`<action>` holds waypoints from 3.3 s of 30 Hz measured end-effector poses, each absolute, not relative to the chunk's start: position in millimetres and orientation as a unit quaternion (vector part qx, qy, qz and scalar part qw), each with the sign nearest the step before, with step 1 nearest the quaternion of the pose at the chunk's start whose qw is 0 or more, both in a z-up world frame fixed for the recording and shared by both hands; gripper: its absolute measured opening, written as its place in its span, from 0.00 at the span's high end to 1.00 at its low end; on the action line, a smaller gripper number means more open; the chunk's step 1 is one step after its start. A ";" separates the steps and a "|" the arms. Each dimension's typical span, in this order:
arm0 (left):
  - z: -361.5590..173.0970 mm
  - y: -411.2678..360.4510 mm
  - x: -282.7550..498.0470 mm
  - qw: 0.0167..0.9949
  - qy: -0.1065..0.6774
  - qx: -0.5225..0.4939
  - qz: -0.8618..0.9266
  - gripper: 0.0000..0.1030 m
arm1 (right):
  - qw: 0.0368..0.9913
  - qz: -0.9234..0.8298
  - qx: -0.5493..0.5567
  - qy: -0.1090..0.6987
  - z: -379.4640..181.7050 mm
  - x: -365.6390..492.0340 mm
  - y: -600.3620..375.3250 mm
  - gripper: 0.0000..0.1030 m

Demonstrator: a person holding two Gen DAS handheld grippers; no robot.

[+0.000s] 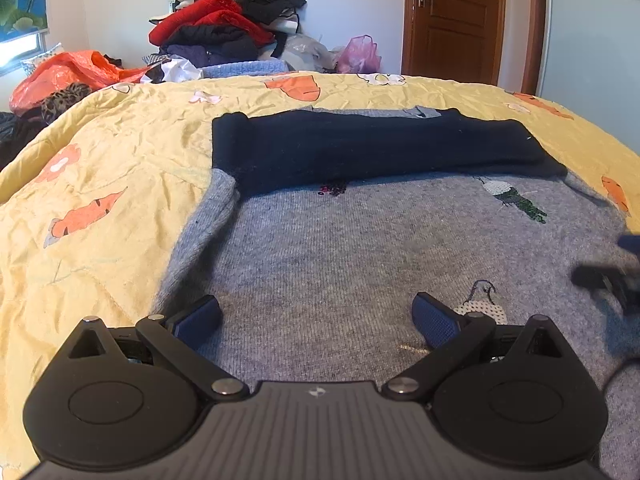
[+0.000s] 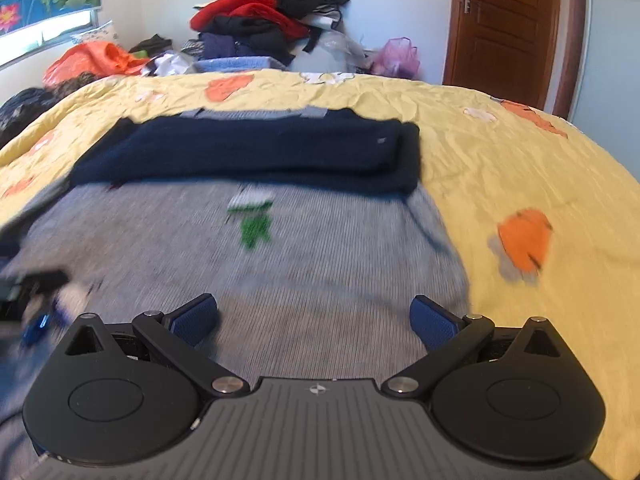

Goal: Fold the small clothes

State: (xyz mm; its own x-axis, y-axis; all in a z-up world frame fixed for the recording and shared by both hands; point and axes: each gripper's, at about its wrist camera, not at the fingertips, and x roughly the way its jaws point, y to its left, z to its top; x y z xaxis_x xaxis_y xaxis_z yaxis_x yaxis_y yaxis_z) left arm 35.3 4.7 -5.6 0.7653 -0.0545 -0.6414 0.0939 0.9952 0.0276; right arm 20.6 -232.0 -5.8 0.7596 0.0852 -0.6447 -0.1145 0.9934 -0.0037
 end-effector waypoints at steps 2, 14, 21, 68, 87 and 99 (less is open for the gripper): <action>-5.9 3.7 35.1 0.939 0.340 0.030 -0.038 0.00 | 0.939 0.057 -0.029 0.339 -6.9 5.3 -233.5 0.00; -6.0 0.8 29.7 0.940 0.337 0.036 -0.031 0.00 | 0.940 0.057 -0.024 0.336 -7.4 -18.6 -243.3 0.00; 2.2 -8.6 -4.9 0.931 0.354 0.079 -0.031 0.00 | 0.940 0.056 -0.028 0.335 -7.7 -18.8 -242.1 0.00; 14.3 103.8 -144.8 0.906 0.402 -0.106 -0.077 0.00 | 0.870 0.165 0.124 0.448 35.1 -150.5 -339.2 0.05; -17.7 174.3 -132.1 0.741 0.443 -0.468 -0.187 0.01 | 0.703 0.262 0.409 0.519 -19.7 -137.6 -375.0 0.38; -25.5 145.0 -128.9 0.757 0.515 -0.352 -0.192 0.94 | 0.728 0.244 0.378 0.518 -21.1 -137.5 -369.4 0.84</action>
State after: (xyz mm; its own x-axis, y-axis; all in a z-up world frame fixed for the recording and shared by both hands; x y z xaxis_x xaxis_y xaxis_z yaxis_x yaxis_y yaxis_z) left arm -128.9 145.0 -25.5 0.3947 -0.6547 -0.6446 -0.0719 0.6774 -0.7321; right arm -137.5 -369.4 -21.1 0.3446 0.7467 -0.5689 0.0353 0.5953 0.8028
